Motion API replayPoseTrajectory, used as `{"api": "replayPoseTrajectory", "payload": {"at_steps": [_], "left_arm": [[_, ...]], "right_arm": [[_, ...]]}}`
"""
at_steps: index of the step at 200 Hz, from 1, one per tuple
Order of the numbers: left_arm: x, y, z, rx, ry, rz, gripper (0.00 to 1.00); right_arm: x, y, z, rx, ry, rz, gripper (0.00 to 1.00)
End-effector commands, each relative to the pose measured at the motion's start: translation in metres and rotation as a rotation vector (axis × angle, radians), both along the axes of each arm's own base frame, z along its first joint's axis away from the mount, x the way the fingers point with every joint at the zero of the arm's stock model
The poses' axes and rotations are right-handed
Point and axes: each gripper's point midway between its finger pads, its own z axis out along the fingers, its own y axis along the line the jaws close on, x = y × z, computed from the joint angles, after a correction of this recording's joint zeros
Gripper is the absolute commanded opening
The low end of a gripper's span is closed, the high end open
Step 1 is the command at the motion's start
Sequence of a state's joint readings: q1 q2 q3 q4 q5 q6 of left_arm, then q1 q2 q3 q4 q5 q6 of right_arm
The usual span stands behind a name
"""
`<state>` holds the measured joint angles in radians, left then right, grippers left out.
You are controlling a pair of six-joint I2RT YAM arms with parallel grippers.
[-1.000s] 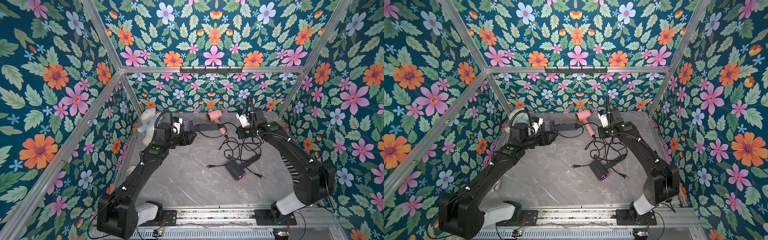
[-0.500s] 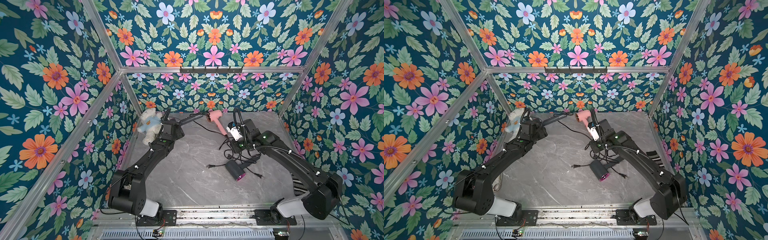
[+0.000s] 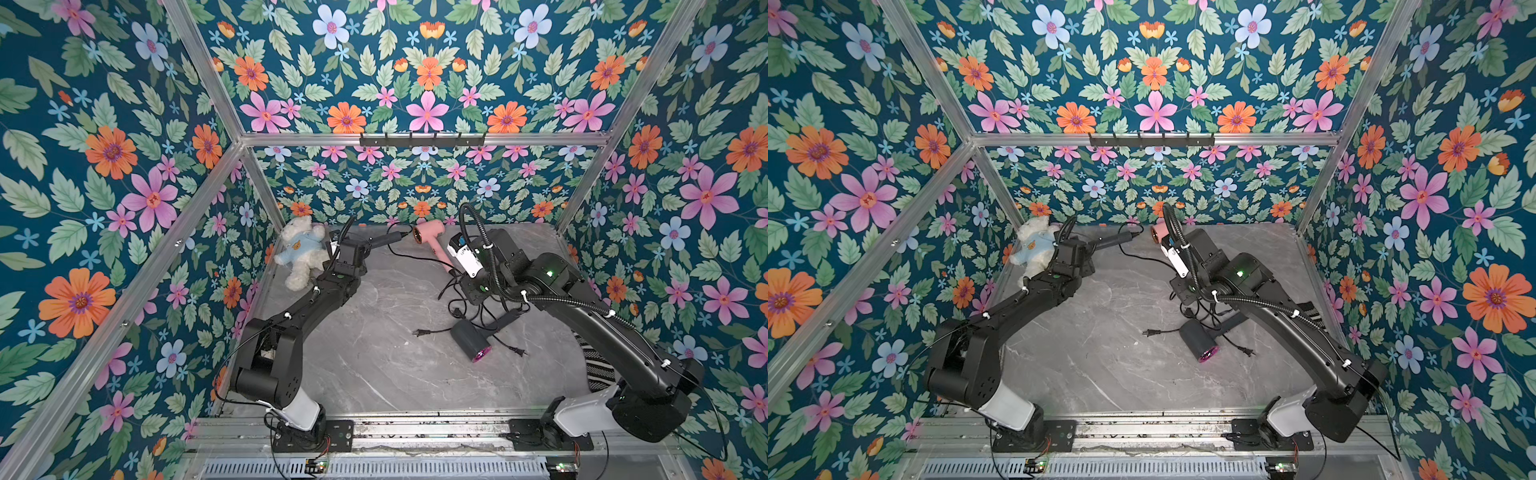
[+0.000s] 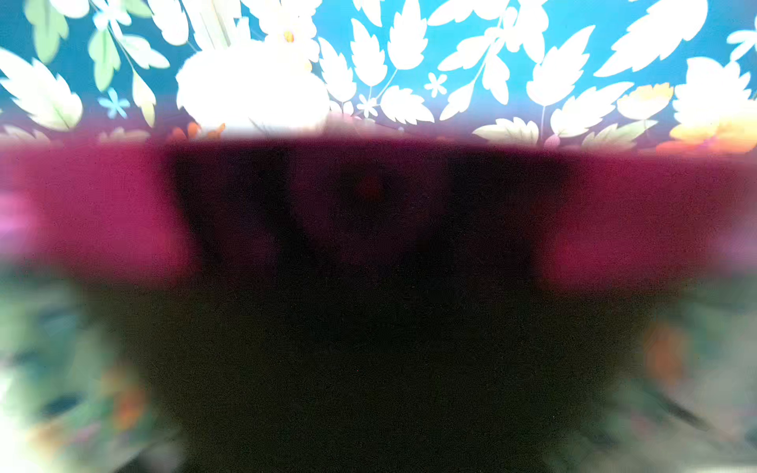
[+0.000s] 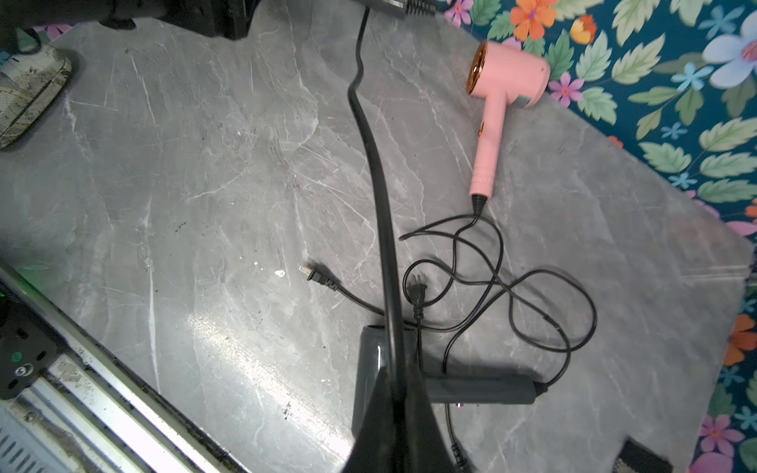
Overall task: Wrap the cord around the hair dryer
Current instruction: Wrap the power cord around the hair dryer.
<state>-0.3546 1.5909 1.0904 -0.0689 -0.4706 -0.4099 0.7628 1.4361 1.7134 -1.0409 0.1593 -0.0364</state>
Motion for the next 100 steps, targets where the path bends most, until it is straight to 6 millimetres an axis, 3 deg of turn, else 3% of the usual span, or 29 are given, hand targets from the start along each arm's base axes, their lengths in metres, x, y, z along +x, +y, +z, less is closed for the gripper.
{"api": "replayPoseTrajectory", "payload": {"at_steps": [1,31,61,82,95,100], "left_arm": [[0.004,0.009,0.012,0.091,-0.032,0.026,0.0],[0.002,-0.003,-0.001,0.116,0.022,-0.078,0.0],[-0.006,-0.02,-0.009,0.137,0.068,-0.211,0.0],[-0.019,-0.04,-0.017,0.145,0.119,-0.356,0.0],[-0.032,-0.052,-0.022,0.136,0.164,-0.436,0.0],[-0.038,-0.055,-0.025,0.137,0.179,-0.459,0.0]], "right_arm": [[0.001,-0.008,0.017,-0.087,-0.057,0.015,0.0],[0.013,-0.006,0.053,-0.099,-0.159,0.03,0.0],[0.03,0.004,0.07,-0.136,-0.233,0.062,0.0],[0.043,0.016,0.083,-0.09,-0.26,0.1,0.0],[0.053,0.012,0.095,-0.061,-0.277,0.089,0.0],[0.064,0.015,0.085,-0.081,-0.257,0.082,0.0]]}}
